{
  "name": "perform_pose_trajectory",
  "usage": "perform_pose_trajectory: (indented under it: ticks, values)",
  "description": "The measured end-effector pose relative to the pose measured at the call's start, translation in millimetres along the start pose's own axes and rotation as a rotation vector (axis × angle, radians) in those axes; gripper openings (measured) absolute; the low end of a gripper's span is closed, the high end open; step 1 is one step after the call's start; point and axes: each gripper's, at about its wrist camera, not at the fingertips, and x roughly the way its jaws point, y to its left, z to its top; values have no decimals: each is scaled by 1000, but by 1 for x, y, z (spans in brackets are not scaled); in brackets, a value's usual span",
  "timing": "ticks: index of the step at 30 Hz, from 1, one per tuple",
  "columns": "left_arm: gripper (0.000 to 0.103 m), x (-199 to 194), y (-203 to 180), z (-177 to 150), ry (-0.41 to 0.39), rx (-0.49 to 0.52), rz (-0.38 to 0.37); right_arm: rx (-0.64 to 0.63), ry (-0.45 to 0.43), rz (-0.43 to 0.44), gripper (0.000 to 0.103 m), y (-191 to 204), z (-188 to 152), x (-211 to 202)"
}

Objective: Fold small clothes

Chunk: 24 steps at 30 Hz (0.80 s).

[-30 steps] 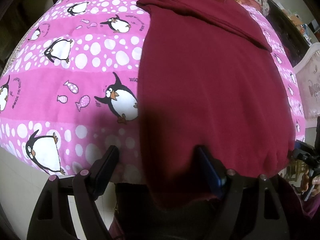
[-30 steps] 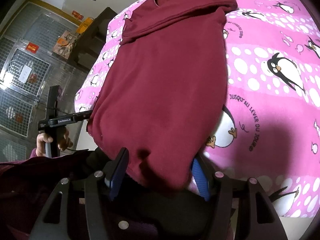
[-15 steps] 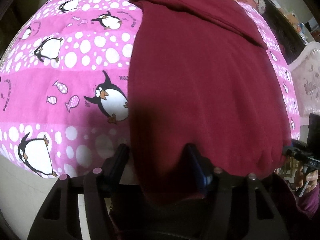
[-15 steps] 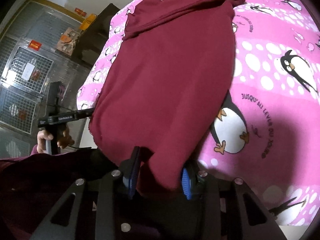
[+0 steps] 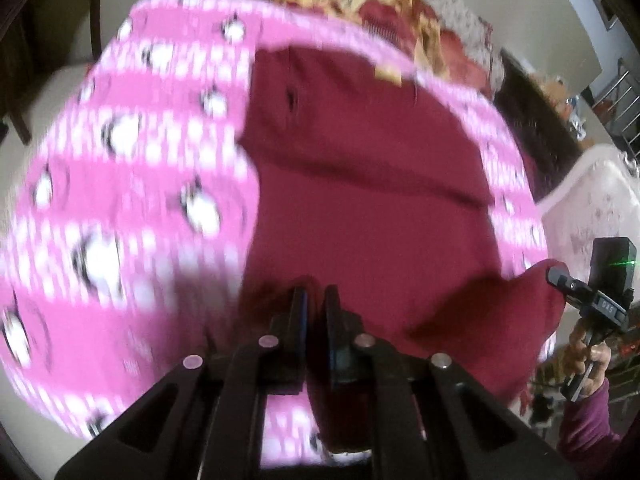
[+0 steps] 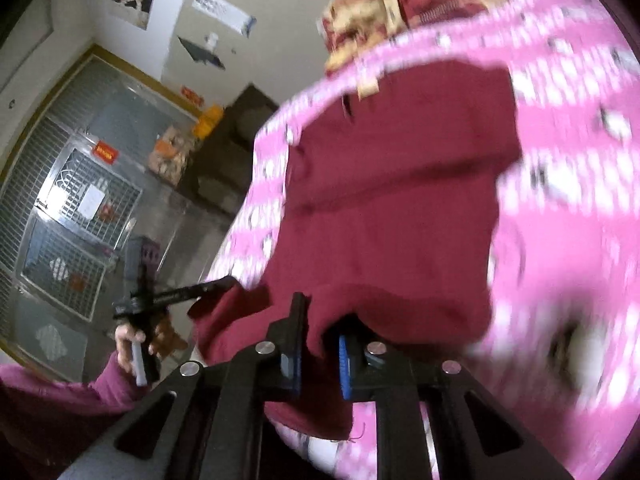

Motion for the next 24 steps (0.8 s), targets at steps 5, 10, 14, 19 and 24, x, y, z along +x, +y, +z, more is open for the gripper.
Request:
perform_pose_trajectory:
  ticks: [5, 10, 14, 19, 24]
  values:
    - [7, 9, 1, 65, -109, -9, 33, 7, -70, -47, 14, -13, 56, 19]
    - [7, 36, -2, 124, -163, -21, 71, 44, -99, -92, 13, -40, 100, 35]
    - [7, 59, -1, 147, -157, -30, 98, 66, -91, -130, 13, -57, 123, 50]
    - [7, 76, 0, 159, -148, -29, 134, 111, -79, -140, 13, -76, 132, 60]
    - [7, 78, -4, 161, -152, -4, 156, 126, -71, -148, 13, -84, 133, 63]
